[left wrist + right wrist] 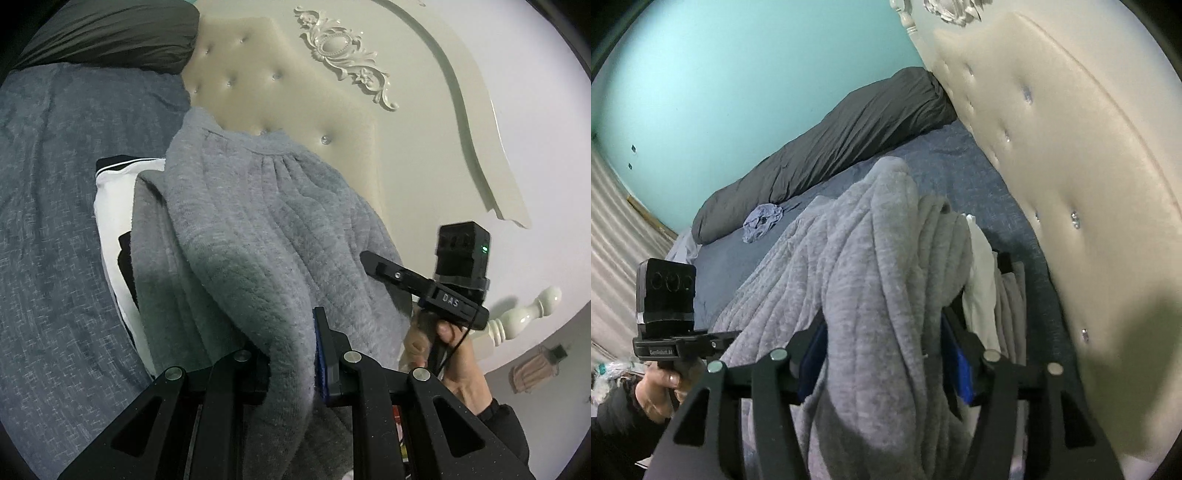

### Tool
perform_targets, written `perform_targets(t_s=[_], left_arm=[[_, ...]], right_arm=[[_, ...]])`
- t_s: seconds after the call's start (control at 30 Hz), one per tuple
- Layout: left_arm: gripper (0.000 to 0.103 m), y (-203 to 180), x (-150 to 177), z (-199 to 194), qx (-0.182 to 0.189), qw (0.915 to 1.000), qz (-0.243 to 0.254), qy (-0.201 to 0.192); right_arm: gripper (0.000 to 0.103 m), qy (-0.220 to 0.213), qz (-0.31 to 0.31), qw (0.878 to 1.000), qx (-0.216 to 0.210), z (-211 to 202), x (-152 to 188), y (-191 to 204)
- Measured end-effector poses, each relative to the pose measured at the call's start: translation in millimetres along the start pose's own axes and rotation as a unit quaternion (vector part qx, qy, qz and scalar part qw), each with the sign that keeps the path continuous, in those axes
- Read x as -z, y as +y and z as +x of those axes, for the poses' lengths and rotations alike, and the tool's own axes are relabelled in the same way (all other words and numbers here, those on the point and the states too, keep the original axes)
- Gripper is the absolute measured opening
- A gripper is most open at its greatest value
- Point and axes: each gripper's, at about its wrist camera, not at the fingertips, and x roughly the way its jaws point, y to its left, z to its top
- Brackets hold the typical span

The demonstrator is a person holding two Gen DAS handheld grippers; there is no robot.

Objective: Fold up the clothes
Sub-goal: 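Carry the sweatshirt with both grippers toward the stack of folded clothes, then lower the sweatshirt onto the clothes stack with both grippers and open them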

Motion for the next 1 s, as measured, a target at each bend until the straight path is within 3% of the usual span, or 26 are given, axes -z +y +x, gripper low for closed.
perform_targets(t_s=[0.2,0.3,0.4,0.47,0.57,0.63,0.77,1.0], left_arm=[[0.016,-3,-1,0,-0.019,0.9997,0.013,0.0],[0.016,-4,-3,2,-0.03,0.9993,0.02,0.0],[0.016,-5,-1,1,-0.037,0.999,0.023,0.001],[0.017,-8,-1,-1,-0.044,0.9987,0.027,0.002],[0.017,-15,-3,-14,-0.074,0.9961,0.046,-0.01],[0.017,-19,-4,-23,-0.095,0.9936,0.059,-0.018],[0.018,-33,-7,-48,-0.139,0.9838,0.1,-0.052],[0.018,-56,-11,-28,-0.137,0.9779,0.156,-0.028]], right_arm=[[0.061,-0.05,-0.01,0.995,0.08,-27,-4,15],[0.061,-0.109,-0.011,0.985,0.135,-53,-6,31],[0.055,-0.136,-0.019,0.986,0.098,-64,-10,50],[0.035,-0.123,-0.041,0.988,0.088,-55,-12,63],[0.017,-0.078,-0.057,0.991,0.092,-23,-14,68],[0.016,-0.061,-0.049,0.991,0.109,-11,-3,64],[0.013,-0.065,-0.035,0.991,0.112,-6,6,54],[0.011,-0.069,-0.028,0.99,0.118,-4,20,46]])
